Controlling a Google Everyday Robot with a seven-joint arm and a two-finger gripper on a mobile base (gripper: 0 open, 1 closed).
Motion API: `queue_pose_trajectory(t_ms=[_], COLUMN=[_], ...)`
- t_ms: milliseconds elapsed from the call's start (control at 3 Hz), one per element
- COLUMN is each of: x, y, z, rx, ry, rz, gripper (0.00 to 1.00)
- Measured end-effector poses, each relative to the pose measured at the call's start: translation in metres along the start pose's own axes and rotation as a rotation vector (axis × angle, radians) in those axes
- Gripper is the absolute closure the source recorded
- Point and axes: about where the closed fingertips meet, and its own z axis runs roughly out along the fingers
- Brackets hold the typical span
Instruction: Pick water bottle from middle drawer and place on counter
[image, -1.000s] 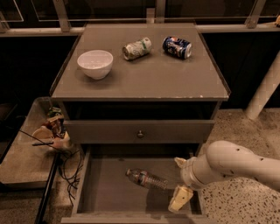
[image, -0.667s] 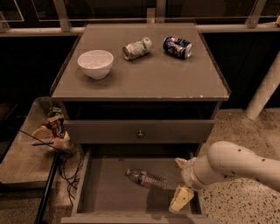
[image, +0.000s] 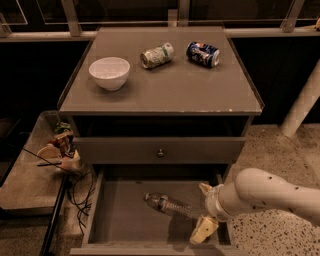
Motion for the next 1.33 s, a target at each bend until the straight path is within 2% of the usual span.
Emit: queue_pose_trajectory(t_ms=[333, 667, 1000, 1333], x=[0.003, 0.004, 0.002, -0.02], y=[-0.01, -0.016, -0.018, -0.018], z=[0.029, 0.073, 0.108, 0.164], rx=[0.028, -0.009, -0.067, -0.139], ry=[-0.106, -0.238, -0.317, -0.356], rz=[0.045, 0.083, 0.107, 0.082], gripper=[0.0, 0.0, 0.0, 0.0])
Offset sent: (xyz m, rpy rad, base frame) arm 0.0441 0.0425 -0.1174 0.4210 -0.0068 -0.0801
